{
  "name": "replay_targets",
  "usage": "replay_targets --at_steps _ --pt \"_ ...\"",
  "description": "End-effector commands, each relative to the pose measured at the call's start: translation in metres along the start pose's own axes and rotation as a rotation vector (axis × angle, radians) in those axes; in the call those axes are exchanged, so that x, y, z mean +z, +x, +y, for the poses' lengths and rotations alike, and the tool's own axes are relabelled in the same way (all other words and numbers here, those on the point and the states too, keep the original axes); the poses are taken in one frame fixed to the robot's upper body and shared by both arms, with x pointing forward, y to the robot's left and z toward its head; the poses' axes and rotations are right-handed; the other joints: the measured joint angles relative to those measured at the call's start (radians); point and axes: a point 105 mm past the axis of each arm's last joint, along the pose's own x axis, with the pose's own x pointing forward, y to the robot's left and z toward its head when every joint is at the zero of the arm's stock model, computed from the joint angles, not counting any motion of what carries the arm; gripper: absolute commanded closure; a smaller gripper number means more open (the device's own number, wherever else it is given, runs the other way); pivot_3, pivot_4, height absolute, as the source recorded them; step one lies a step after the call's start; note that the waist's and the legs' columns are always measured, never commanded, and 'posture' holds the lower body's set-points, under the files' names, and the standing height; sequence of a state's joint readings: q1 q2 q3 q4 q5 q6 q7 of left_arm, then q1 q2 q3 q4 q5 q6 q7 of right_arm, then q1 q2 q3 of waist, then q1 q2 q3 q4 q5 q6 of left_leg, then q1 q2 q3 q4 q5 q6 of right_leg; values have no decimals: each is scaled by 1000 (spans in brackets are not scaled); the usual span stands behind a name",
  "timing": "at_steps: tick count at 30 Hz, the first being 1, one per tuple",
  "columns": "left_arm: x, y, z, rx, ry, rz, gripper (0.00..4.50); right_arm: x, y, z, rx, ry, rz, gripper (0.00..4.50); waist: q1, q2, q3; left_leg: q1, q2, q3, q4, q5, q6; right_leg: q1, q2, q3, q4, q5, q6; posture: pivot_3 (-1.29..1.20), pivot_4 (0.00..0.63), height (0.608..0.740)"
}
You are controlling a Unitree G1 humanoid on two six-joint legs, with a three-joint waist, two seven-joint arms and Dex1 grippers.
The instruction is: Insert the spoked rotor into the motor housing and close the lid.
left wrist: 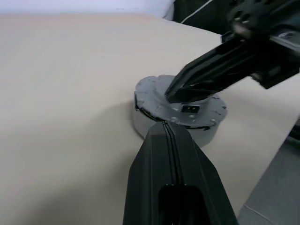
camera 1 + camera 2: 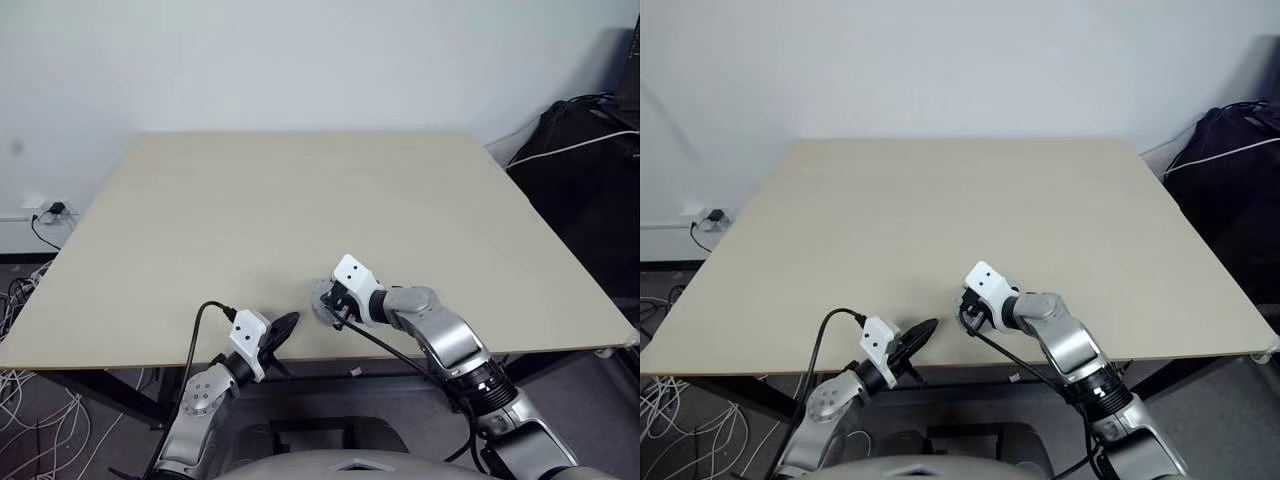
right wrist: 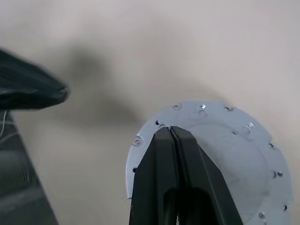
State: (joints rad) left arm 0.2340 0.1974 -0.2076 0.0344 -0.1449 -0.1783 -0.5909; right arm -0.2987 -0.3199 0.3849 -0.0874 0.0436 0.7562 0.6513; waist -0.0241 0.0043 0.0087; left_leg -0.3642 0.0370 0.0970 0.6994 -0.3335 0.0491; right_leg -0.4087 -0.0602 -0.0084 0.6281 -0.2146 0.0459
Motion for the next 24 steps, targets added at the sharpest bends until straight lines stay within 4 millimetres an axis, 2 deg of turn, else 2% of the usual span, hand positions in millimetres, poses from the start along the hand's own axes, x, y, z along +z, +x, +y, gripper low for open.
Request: replay_targets --at_steps 1,6,18,20,24 --pt "9 4 -2 -23 37 -35 4500 -1 -2 -7 -40 31 13 4466 0 1 -1 0 0 0 0 0 0 0 0 0 0 0 0 0 0 740" --pt "12 4 -4 -36 43 -46 4500 -9 0 -9 -57 66 47 4466 0 3 -4 1 0 0 0 0 0 1 0 0 0 0 0 0 0 740" --pt "11 5 -6 -40 32 -41 4500 -12 3 -12 -76 84 62 4466 0 4 -7 5 0 0 0 0 0 1 0 0 0 0 0 0 0 740" --pt "10 5 -5 -39 30 -39 4500 -3 2 -10 -63 62 3 4466 0 4 -7 5 0 0 0 0 0 1 0 0 0 0 0 0 0 740" --pt "8 4 -5 -34 24 -35 4500 34 -11 -8 -41 63 -236 4466 -1 4 -7 2 0 0 0 0 1 2 0 0 0 0 0 0 0 740"
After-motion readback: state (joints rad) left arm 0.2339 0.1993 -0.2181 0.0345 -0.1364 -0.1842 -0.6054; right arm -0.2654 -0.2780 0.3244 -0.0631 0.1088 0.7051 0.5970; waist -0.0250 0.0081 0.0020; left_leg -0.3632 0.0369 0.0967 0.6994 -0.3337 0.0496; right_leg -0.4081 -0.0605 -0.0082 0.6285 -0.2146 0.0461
